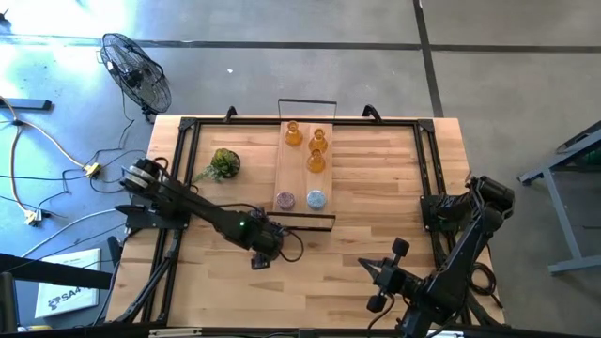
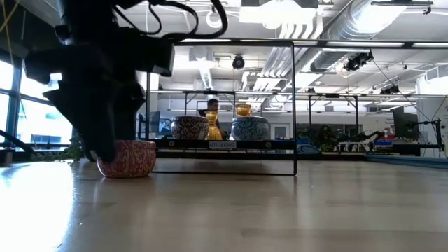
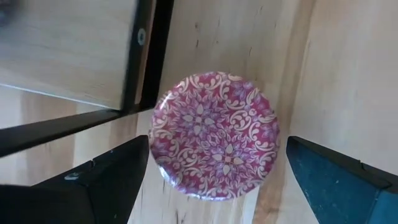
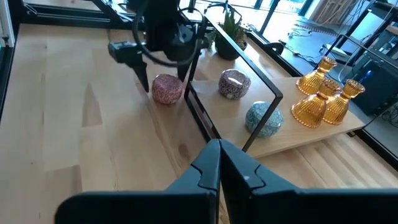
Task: Pick & Place candle stick holders
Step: Put the pink scented candle on the shelf
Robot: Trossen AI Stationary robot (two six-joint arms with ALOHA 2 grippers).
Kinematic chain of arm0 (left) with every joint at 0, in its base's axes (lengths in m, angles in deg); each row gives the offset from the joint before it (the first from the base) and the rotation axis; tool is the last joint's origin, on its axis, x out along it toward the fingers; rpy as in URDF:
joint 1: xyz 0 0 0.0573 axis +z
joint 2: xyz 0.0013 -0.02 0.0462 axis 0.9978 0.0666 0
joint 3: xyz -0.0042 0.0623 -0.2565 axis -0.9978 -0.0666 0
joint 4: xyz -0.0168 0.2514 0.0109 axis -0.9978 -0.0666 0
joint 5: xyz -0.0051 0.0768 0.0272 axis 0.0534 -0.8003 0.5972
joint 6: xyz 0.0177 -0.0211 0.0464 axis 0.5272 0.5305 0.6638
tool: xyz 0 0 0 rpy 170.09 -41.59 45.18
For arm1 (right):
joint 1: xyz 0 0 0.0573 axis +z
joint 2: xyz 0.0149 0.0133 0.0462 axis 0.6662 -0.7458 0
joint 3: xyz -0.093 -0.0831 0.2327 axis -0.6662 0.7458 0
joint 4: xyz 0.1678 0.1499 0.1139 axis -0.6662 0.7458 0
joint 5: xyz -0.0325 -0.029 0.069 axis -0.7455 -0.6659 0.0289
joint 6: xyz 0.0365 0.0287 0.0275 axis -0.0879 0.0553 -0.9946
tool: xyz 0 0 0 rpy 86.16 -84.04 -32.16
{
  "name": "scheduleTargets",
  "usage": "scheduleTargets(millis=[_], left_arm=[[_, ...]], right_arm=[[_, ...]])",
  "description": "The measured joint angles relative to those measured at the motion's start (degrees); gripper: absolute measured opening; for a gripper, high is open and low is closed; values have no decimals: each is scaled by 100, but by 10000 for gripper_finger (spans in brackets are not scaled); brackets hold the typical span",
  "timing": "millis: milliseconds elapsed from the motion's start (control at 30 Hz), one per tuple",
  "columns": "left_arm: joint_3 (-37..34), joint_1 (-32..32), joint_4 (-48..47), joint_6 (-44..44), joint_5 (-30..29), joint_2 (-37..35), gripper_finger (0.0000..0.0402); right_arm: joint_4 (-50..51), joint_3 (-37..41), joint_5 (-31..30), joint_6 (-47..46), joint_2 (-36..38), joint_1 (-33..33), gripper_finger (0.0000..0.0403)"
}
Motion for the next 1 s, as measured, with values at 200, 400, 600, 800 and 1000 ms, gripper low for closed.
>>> scheduleTargets(millis=[200,400,600,800,1000], left_arm=[[0,0,58,-9,3,242,374],[0,0,174,-87,-28,273,374],[0,0,180,-89,-197,273,374],[0,0,167,-85,-346,273,374],[0,-2,169,-50,-281,273,374]], right_arm=[[4,0,4,0,0,0,1],[4,0,4,2,-2,0,1],[4,0,4,2,-2,0,0],[0,0,5,2,-2,0,1],[-33,0,23,2,-2,0,0]])
